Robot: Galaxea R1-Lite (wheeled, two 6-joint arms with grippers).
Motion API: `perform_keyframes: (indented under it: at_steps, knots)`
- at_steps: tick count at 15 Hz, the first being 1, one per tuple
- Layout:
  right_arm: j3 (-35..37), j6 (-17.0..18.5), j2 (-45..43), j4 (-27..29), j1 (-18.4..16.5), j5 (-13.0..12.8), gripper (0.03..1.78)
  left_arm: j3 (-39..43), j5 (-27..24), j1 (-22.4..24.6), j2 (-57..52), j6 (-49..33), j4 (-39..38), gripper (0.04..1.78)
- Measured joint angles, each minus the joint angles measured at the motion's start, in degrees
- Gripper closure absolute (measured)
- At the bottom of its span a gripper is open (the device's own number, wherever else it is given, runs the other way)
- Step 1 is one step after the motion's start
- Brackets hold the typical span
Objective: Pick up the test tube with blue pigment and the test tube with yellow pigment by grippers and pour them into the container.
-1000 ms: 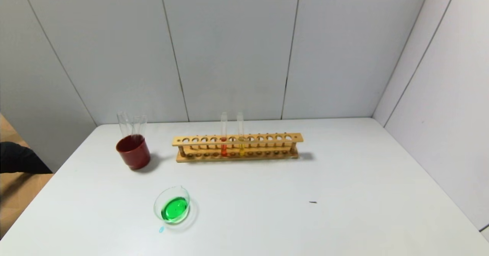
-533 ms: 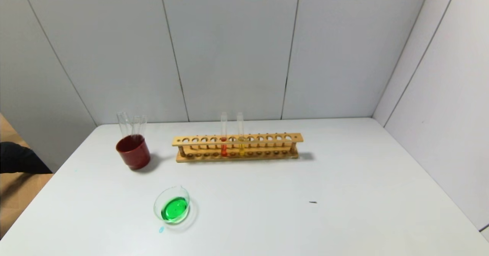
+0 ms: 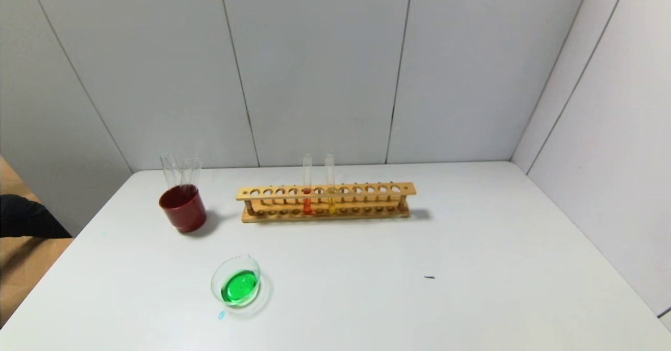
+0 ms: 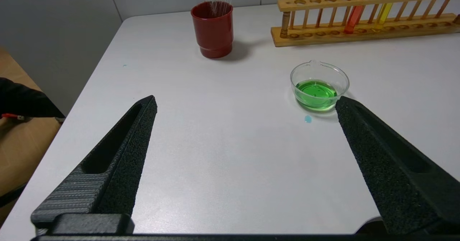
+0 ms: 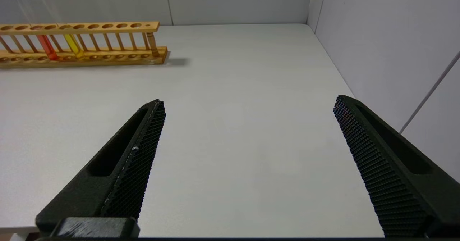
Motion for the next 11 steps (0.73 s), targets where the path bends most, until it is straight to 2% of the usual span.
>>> perform_keyframes:
  at_steps: [11]
  knots:
    - [0.00,-0.09,0.00,0.04,0.00,0.00,0.10,0.07,0.38,0.00,0.00,-2.27,-0.15,0.07]
